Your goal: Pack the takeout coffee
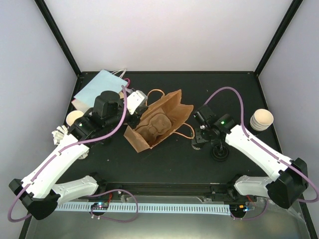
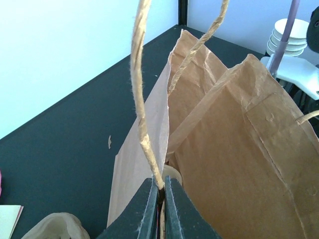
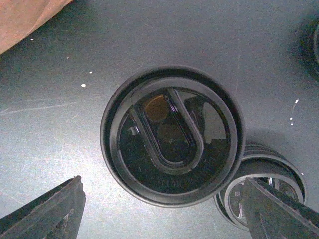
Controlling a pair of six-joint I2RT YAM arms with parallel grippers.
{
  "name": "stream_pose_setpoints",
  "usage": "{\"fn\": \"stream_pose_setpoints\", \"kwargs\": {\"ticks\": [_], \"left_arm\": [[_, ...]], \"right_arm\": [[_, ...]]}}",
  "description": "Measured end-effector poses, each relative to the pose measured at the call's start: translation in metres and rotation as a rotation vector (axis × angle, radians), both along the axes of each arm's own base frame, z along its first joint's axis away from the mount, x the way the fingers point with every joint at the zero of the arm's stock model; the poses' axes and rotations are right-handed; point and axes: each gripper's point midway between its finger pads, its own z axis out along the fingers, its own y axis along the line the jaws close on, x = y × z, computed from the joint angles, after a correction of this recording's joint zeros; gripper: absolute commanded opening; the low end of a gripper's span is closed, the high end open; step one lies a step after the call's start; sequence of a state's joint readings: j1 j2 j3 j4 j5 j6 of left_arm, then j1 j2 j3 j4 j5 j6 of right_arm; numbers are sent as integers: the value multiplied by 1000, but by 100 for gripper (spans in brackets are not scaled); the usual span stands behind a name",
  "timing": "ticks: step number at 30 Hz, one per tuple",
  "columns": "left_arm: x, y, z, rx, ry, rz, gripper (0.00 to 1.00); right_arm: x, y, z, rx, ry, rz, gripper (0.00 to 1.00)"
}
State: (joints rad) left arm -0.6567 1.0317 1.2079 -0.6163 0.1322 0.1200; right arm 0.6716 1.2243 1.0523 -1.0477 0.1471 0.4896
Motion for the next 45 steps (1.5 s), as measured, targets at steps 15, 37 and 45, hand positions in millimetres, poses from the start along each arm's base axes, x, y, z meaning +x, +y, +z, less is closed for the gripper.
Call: {"fn": "stream_pose_setpoints", "kwargs": {"ticks": [15, 37, 45], "left_arm": [[0, 0, 1, -2, -4, 0, 7], [0, 0, 1, -1, -4, 1, 7], [0, 0, 1, -2, -4, 1, 7]], "right_arm": [[13, 1, -14, -53, -1, -9, 85], [24, 2, -22, -86, -14, -22, 79], [25, 0, -23, -88, -14, -25, 80]]}}
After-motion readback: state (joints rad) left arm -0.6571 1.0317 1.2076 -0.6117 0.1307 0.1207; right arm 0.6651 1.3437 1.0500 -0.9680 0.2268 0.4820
